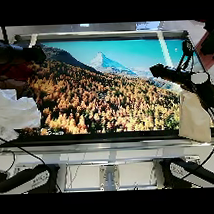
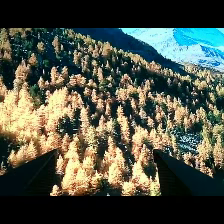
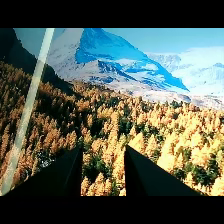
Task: Fold the shirts.
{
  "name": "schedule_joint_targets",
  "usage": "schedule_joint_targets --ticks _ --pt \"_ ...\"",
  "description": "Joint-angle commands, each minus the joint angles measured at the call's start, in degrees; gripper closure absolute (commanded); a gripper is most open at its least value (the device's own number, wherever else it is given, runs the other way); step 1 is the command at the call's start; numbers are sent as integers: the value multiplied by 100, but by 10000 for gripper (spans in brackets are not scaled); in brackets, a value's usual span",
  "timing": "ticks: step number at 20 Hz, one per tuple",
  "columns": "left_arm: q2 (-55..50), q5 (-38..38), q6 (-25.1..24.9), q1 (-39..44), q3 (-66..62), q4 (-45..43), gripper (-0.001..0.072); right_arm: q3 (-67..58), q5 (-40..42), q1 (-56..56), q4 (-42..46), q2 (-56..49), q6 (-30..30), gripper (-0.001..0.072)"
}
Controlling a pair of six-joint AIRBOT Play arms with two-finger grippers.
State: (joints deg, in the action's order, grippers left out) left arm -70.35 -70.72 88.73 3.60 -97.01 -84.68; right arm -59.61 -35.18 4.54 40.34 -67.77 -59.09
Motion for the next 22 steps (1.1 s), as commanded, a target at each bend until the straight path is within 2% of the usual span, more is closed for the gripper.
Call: schedule_joint_targets --ticks 1,10,14,16,17,19,22 --pt "4 0 -2 0 -7 0 12 -7 -2 0 0 4 0 401" --pt "4 50 -2 0 -7 7 13 -7 -2 0 0 4 0 401" --pt "0 450 -85 0 -7 -70 13 -7 -2 0 0 4 0 401" --pt "-24 494 -564 0 -7 -487 12 -7 15 0 -24 4 -2 401" --pt "-35 481 -632 0 -4 -822 13 -7 46 0 -63 4 -2 401" --pt "-57 446 -549 -2 -4 -1478 13 -7 81 0 -37 4 -2 401" --pt "-181 382 -295 -4 -2 -1958 13 -7 94 0 -46 4 -2 401"
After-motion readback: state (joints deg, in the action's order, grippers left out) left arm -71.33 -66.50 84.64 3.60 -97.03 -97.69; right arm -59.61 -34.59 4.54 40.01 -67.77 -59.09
